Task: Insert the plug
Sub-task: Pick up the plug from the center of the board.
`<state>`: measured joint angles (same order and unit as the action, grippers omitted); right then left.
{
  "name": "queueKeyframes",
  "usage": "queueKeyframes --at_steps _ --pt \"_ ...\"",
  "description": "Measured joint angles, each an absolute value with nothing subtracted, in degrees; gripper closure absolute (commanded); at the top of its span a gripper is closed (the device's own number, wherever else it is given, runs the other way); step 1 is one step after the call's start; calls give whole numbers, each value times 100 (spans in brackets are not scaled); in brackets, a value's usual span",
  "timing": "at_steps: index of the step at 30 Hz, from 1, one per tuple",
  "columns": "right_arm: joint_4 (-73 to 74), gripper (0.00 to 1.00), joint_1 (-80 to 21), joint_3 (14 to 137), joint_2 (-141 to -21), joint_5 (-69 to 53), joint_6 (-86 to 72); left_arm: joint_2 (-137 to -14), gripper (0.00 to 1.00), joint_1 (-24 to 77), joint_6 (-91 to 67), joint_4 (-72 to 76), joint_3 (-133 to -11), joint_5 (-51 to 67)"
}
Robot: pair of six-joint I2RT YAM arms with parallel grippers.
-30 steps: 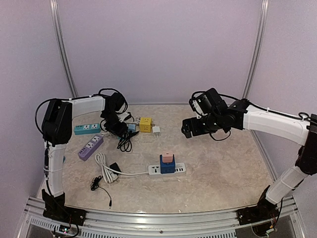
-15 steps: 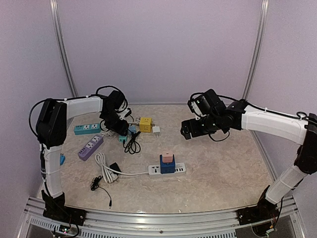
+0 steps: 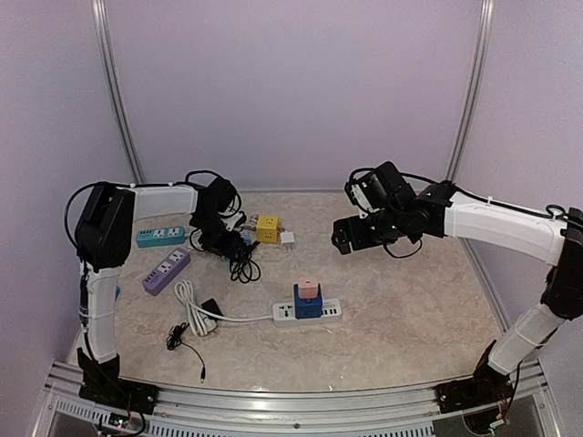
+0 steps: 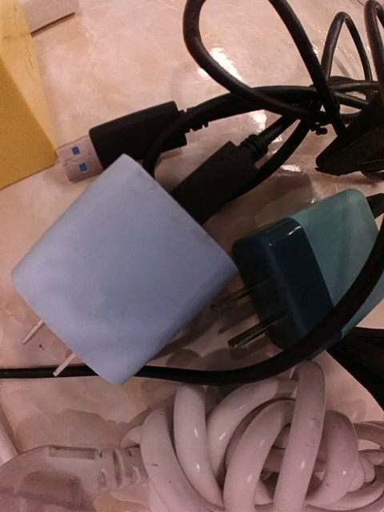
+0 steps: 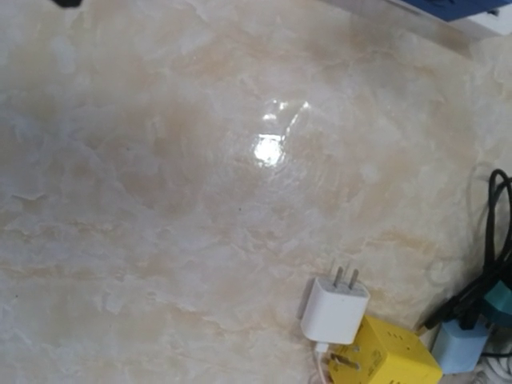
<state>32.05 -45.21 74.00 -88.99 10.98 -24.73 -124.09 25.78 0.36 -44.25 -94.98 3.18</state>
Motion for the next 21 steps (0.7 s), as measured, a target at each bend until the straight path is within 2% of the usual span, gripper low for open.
queueKeyframes --at_steps 3,5,10,13,21 --pt "3208 9 -4521 7400 -8906 1096 -2471 -12567 39 2554 -23 -4440 -9535 355" --pt "3214 9 -4521 7411 -8921 1092 -2471 -12643 46 2554 -62 -4445 -9666 364" --pt "3225 9 -4521 7491 -8989 1041 -2447 -12774 83 2550 -115 -4434 -9854 270" --pt "3240 9 -4521 7511 -8995 1035 -2427 -12766 100 2547 -102 -4416 -9854 252" --pt "3282 11 -4521 7559 -8967 1031 -2311 -12173 100 2543 187 -4722 -9710 78"
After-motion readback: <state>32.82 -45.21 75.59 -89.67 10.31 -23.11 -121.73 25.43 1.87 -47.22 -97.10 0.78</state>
